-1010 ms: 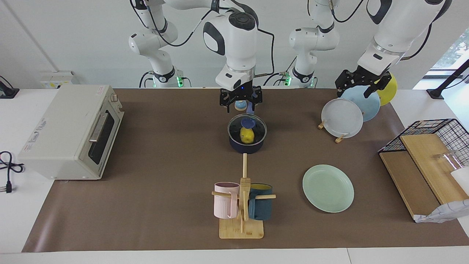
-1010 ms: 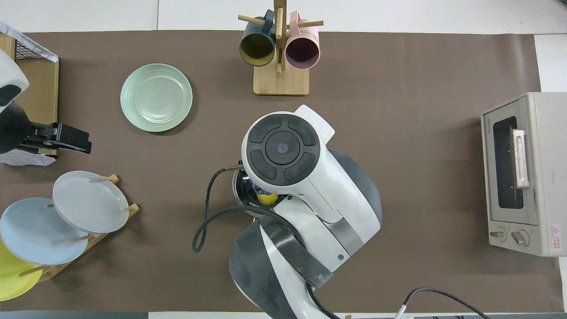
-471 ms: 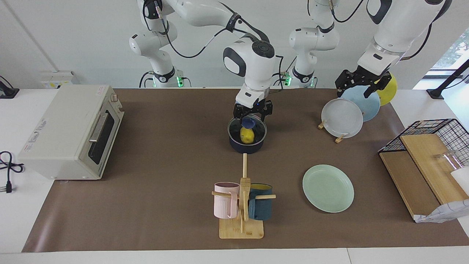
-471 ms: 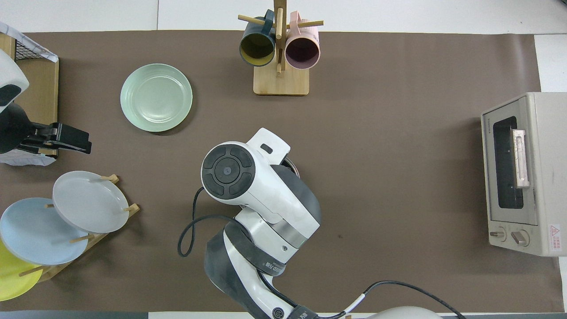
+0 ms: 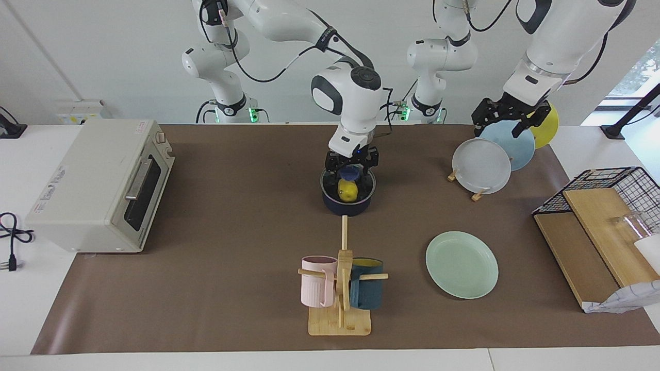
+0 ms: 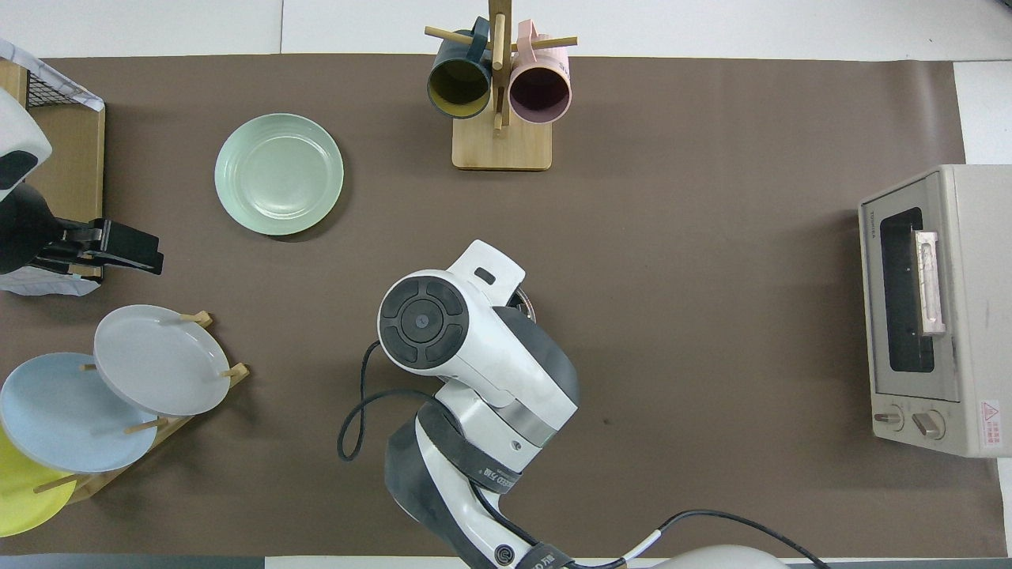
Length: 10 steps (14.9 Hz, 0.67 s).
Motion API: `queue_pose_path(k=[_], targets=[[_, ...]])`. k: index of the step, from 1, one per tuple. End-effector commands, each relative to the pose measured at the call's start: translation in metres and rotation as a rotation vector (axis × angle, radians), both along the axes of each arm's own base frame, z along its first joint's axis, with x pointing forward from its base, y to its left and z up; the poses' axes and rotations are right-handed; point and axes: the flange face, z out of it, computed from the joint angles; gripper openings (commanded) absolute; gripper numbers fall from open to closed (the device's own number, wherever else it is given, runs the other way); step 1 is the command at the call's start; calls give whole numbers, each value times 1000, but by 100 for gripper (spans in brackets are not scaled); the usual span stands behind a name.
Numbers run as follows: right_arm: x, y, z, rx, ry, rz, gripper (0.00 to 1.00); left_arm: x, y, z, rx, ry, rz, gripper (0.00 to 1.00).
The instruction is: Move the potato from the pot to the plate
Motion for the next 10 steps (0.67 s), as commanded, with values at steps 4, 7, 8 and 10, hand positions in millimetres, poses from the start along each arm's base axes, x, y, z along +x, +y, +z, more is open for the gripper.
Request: queue_pose_path(k=[4,7,8,10], targets=[[-4,-11,2,0,-10,11,100,-4,4,1,-6,6,4,100],[-2,-13,3,8,-9,0,96,-4,4,1,-6,8,4,100],[-2,-13,3,11,-8,-1,92,-4,4,1,-6,8,4,100],[-1,-13,2,13,-6,-4,76,-4,4,1,-6,6,4,100]])
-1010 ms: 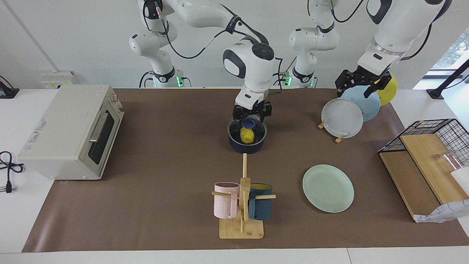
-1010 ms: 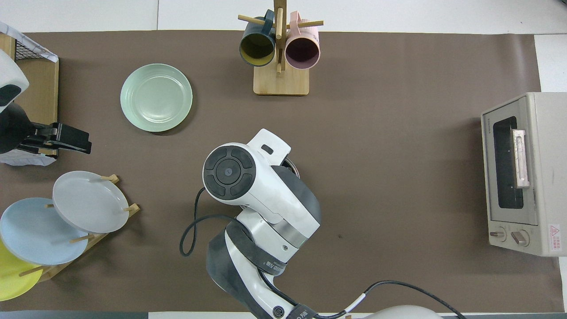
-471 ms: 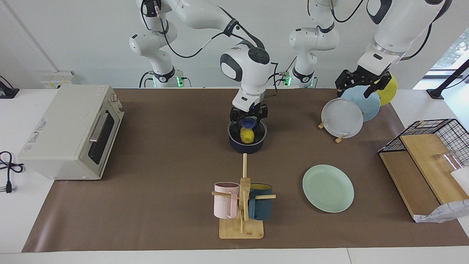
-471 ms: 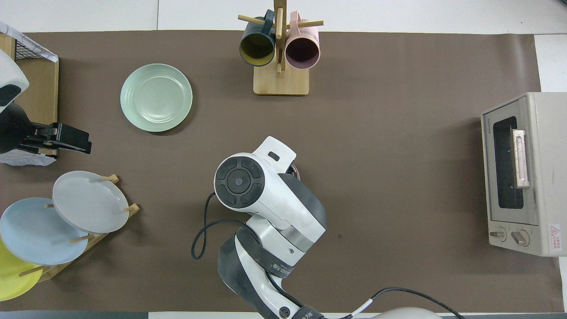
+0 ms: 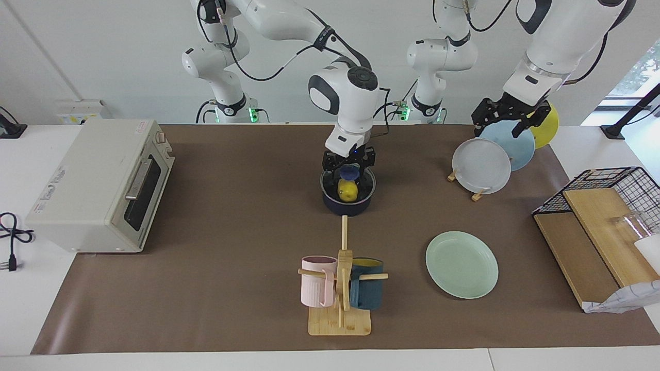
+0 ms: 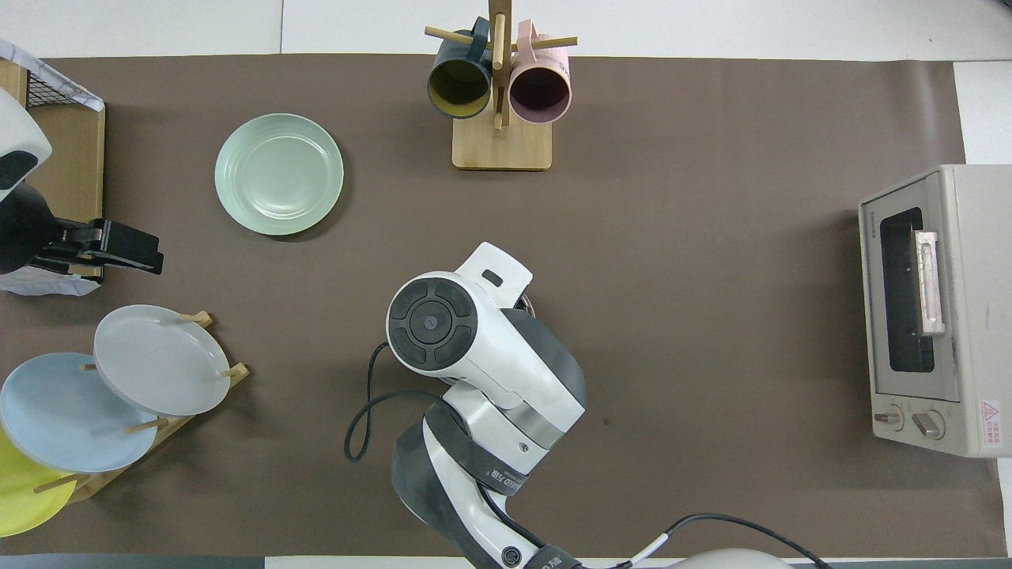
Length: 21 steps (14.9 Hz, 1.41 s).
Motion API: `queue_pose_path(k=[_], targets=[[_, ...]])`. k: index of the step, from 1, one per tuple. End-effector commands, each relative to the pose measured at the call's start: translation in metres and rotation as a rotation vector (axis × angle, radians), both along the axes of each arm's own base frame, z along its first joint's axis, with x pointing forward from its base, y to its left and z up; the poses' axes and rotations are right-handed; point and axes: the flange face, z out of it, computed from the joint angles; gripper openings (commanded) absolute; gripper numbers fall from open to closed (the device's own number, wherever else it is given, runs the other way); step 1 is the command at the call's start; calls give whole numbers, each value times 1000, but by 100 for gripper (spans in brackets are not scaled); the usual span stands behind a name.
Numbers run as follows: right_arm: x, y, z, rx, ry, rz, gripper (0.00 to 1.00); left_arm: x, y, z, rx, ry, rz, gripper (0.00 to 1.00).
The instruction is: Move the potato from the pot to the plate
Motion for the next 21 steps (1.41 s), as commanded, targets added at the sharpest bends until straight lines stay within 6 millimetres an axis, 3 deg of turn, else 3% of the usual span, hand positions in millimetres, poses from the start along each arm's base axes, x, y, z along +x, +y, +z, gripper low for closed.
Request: queue_pose_path(k=[1,3,6,8,12,15,17,21], targets=[[0,-6,4,19,-10,3,71,-4,4,1,-6,8,4,100],[0,-6,7,22,-13,3,66,-4,4,1,-6,8,4,100],[2,-4,9,26,-18,3,35,-4,4,1,-6,8,4,100],[2,-3,12,27,-19,3,32,-4,4,1,-6,8,4,100],[10,-1,46,22,-38,5,33,-4,4,1,-6,8,3,100],[17,-8,56,-4,-45,24,32,-4,0,1,-6,6,-2,100],[33,-33,56,-63,-47,109,32,-5,-2,1,-6,8,-4,100],[85,-134,67,-98,9,181,33,-10,-17,-2,-5,8,-31,100]])
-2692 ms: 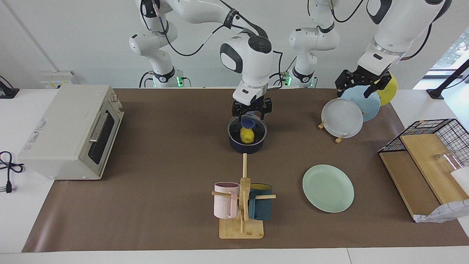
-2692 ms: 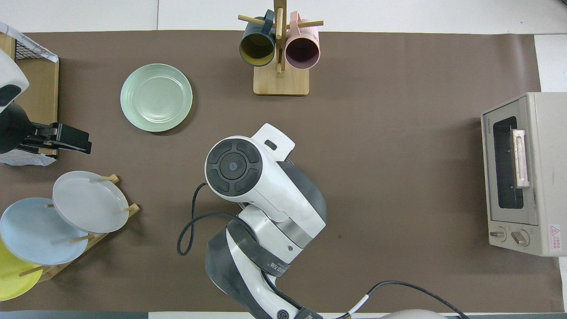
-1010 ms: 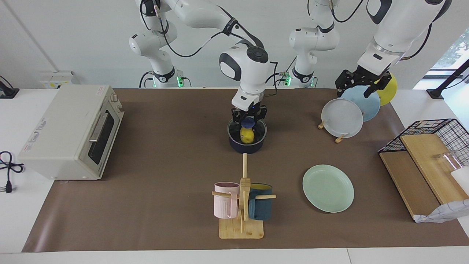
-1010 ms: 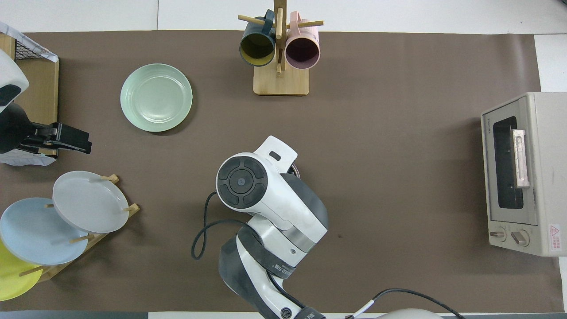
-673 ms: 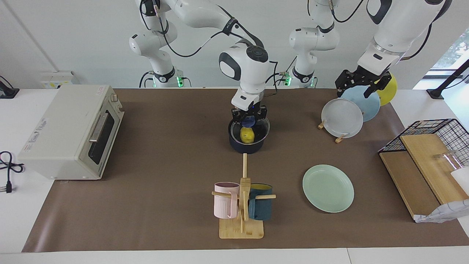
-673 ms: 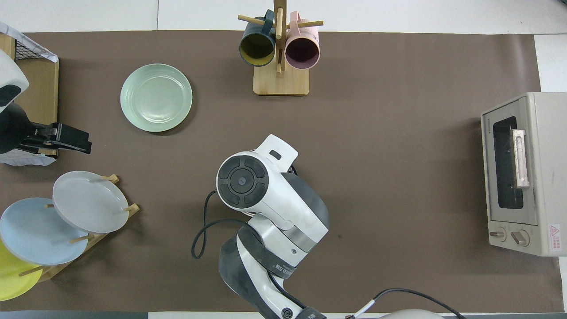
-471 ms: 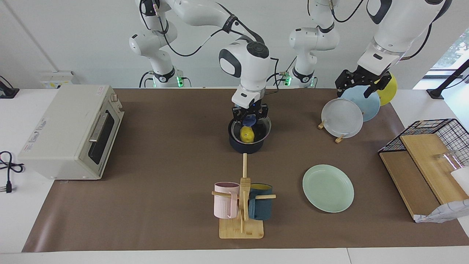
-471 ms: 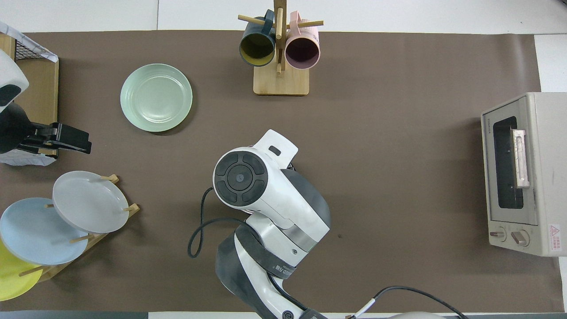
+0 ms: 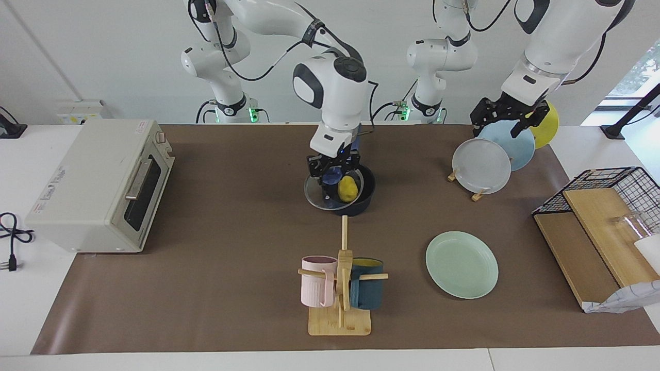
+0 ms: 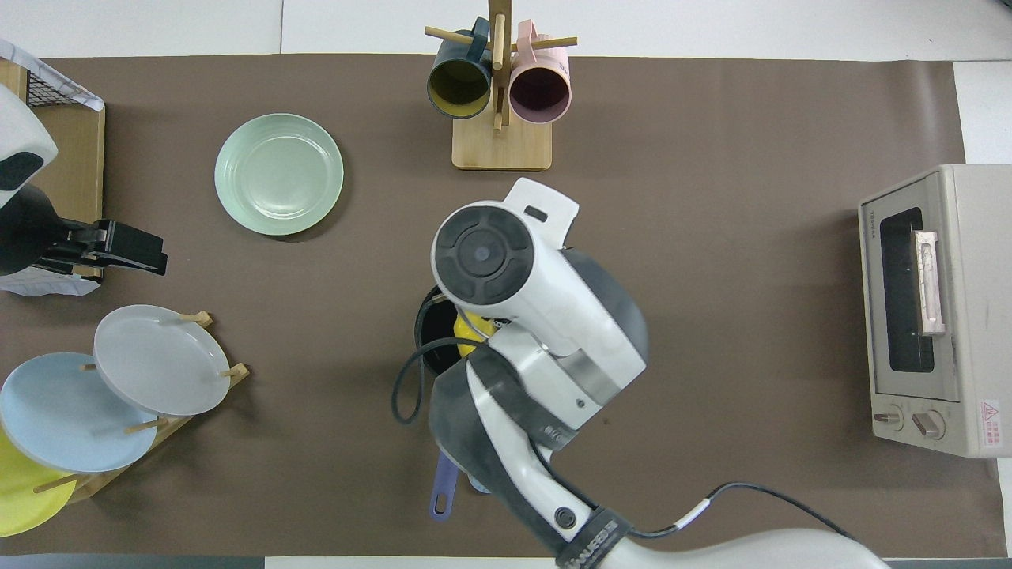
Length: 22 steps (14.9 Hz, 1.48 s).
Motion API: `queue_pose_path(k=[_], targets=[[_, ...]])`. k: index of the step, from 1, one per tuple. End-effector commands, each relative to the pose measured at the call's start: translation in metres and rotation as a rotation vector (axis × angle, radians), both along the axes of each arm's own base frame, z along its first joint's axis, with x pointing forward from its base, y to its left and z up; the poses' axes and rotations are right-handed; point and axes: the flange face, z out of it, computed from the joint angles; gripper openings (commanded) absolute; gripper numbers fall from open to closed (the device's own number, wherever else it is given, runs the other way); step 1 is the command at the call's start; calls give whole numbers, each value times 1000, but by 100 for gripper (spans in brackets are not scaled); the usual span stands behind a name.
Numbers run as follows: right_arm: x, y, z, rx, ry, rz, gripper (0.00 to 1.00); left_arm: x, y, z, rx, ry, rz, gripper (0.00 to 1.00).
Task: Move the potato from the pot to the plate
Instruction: 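Lift the lid away with the right gripper while the left gripper reaches the pot, then set the lid down with the right gripper while the left gripper lowers into pot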
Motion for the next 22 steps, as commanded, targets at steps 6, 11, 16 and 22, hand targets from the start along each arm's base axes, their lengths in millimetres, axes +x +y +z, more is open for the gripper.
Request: queue_pose_path(k=[6,11,16,22], targets=[[53,-231,-33,-23,108,64,33,-42,-108,-27,-19,-67,11,100],[20,-299,-93,-6,68,119,34,-86,-208,-88,-28,-74,50,100],[5,-325,-117,-66,21,171,34,-88,-275,-172,-32,-67,128,100],[-1,-332,-126,-75,12,169,87,-89,-305,-238,-16,-49,167,100]])
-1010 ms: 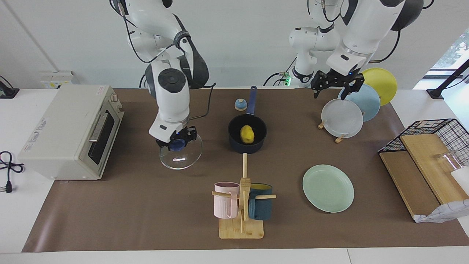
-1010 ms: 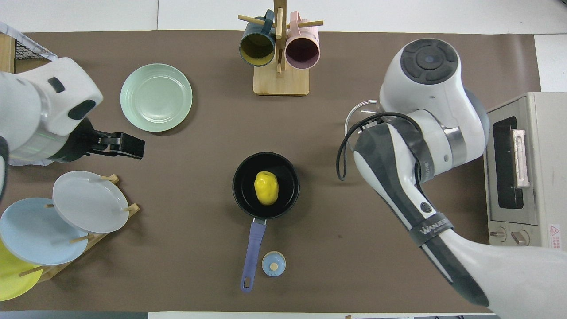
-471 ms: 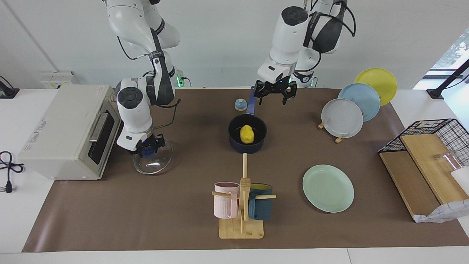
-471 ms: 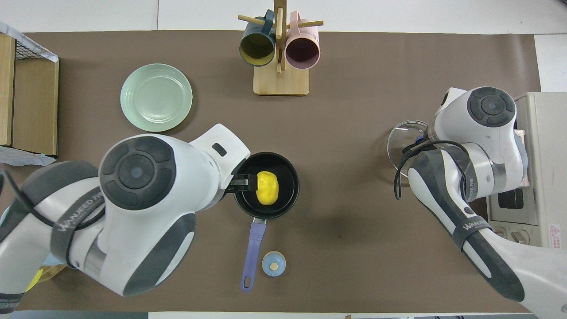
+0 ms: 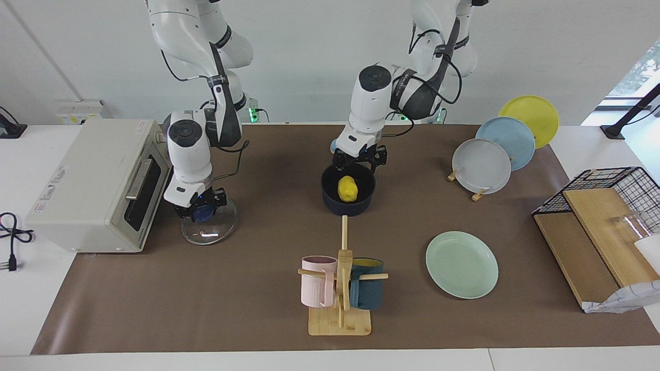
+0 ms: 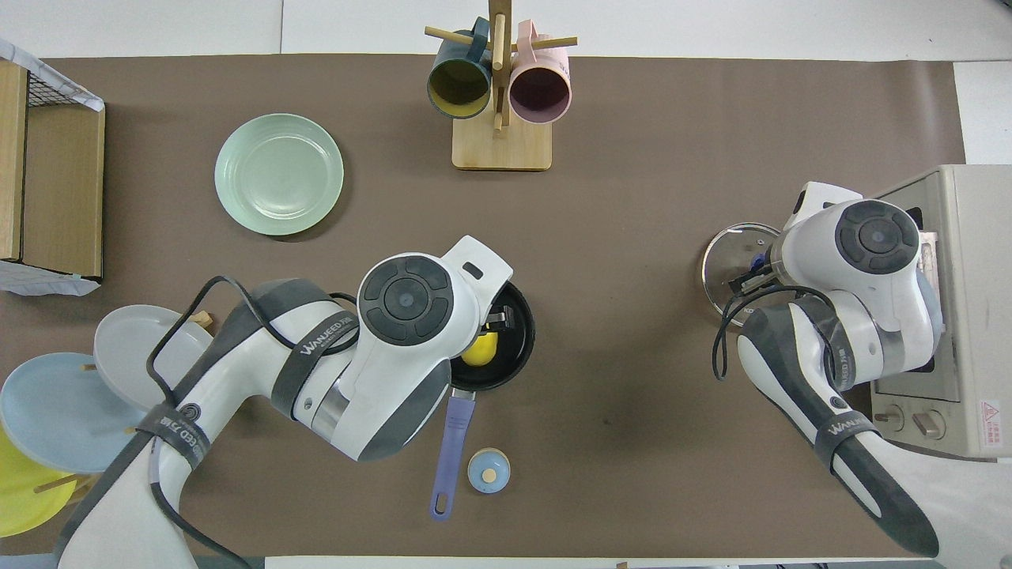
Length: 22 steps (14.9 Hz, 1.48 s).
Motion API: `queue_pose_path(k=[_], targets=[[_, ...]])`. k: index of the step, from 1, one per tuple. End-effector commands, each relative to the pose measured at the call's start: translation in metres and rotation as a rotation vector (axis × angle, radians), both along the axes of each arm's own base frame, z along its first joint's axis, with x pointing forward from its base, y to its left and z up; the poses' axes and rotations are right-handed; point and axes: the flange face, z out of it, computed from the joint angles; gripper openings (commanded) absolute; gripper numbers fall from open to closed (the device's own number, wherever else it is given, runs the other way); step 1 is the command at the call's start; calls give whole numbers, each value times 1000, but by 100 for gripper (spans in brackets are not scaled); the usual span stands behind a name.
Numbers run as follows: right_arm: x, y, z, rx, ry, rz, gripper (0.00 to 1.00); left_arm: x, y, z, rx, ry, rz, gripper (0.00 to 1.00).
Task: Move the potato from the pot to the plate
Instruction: 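Set the lid down with the right gripper while the left gripper lowers into pot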
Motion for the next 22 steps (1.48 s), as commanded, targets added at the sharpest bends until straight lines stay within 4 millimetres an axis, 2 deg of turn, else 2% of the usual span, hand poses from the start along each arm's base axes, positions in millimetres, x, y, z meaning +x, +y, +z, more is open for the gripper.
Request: queue_pose_path(k=[1,2,3,5,6,8,11,13,15,17,19,22], targets=[[-6,-4,7,-7,-19,14,100,-4,-6,-13,-1,-3,20,100],[-5,-4,9,-7,-19,5,100,-8,-10,-17,1,-3,26,100],[-2,-4,13,-7,-28,-11,100,-10,-14,-30,17,10,22,100],[7,-3,28,-2,-40,-38,100,-10,-19,-47,28,17,39,100],[12,-2,42,-5,-30,-50,100,-15,-25,-53,32,20,39,100],[21,1,78,17,1,-98,100,-17,-27,-58,39,27,53,100],[33,5,143,120,54,-212,100,-22,-34,-70,47,34,53,100],[31,0,187,116,78,-252,100,-22,-33,-72,53,35,49,100],[16,-4,221,115,78,-263,100,-22,-33,-75,63,30,41,100],[0,-5,240,116,81,-268,100,-22,-33,-80,66,34,41,100],[-9,-5,251,115,88,-295,100,-21,-34,-81,61,28,41,100],[-2,-6,269,147,106,-318,100,-22,-32,-84,55,23,42,100]])
